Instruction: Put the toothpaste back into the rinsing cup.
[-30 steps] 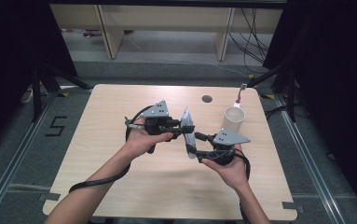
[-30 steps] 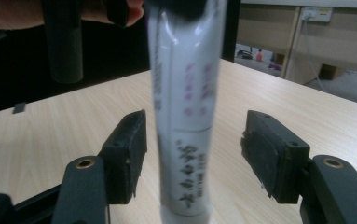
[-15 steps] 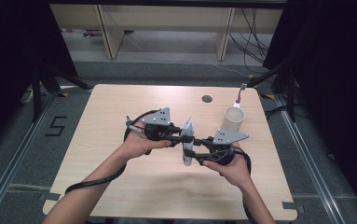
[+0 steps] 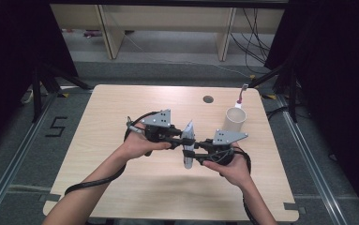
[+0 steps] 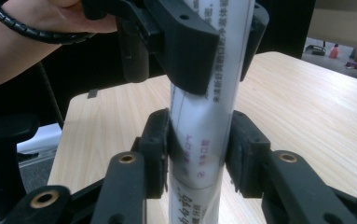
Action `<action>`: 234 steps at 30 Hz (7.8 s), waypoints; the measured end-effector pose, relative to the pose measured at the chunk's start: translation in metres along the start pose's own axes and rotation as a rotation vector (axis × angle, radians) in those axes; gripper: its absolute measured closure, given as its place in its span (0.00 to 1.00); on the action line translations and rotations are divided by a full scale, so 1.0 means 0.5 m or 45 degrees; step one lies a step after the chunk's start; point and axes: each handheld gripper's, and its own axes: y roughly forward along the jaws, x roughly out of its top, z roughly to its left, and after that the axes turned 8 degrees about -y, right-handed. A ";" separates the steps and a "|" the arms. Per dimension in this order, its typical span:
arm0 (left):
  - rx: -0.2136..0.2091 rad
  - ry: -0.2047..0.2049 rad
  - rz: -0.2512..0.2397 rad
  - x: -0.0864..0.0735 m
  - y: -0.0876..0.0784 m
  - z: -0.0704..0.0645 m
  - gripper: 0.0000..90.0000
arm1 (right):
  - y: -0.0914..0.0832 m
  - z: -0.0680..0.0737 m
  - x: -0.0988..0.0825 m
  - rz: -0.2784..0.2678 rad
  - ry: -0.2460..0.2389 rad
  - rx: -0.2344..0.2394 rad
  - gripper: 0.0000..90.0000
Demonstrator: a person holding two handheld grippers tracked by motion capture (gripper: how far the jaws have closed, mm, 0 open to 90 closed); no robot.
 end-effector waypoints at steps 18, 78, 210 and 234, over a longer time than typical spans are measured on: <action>0.060 -0.064 -0.118 0.002 -0.001 0.001 0.70 | -0.010 0.012 0.005 -0.003 0.024 -0.122 0.83; 0.776 -0.353 -0.344 -0.299 -0.267 0.000 0.37 | -0.224 -0.096 0.055 -0.115 0.102 -0.701 0.84; 0.958 -0.323 -0.335 -0.382 -0.256 0.020 0.35 | -0.159 -0.263 -0.072 0.068 0.193 -1.015 0.83; 0.952 -0.322 -0.341 -0.382 -0.254 0.019 0.35 | -0.151 -0.271 -0.101 0.096 0.231 -1.002 0.83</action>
